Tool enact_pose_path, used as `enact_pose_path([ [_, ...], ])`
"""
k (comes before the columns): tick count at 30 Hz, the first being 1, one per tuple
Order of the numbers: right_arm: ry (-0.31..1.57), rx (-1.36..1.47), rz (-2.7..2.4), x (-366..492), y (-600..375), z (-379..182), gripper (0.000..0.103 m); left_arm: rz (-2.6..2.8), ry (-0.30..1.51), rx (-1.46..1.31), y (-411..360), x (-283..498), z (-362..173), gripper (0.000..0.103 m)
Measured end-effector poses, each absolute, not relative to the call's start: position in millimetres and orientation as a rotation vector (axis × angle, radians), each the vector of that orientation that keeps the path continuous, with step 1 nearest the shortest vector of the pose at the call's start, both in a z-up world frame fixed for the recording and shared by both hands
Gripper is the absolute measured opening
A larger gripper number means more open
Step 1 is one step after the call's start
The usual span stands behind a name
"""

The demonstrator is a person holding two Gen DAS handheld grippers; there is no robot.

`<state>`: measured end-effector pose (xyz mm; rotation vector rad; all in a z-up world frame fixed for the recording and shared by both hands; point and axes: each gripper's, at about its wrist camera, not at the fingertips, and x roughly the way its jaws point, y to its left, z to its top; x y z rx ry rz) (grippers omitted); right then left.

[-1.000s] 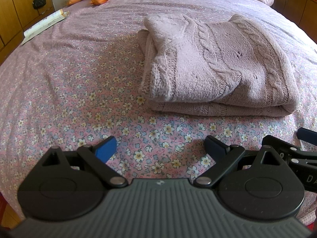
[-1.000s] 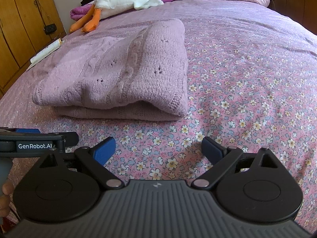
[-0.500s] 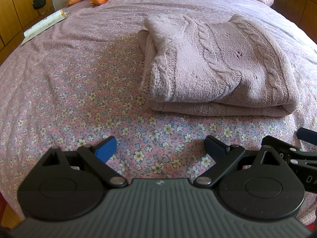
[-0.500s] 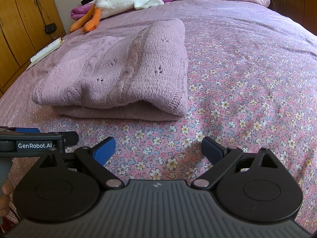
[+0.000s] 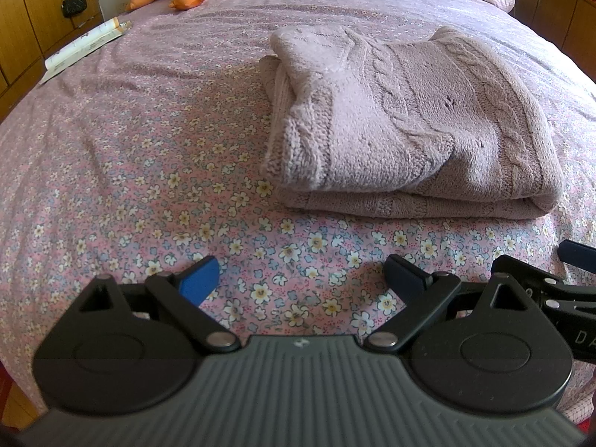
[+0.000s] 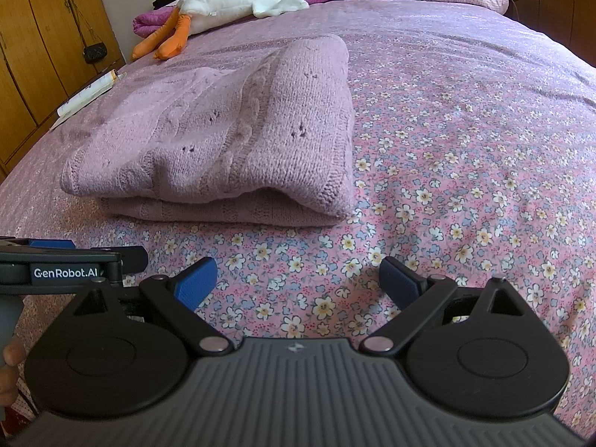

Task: Fold small clothes

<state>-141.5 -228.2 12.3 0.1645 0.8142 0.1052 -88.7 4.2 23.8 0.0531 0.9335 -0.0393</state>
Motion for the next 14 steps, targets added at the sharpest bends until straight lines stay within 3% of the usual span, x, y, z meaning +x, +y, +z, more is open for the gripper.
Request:
enact_pose_path([
  [14, 0.817, 0.160, 0.106, -140.6, -228.2, 11.9, 0.098, -0.039, 0.934, 0.049, 4.9, -87.7, 23.5, 0.097],
])
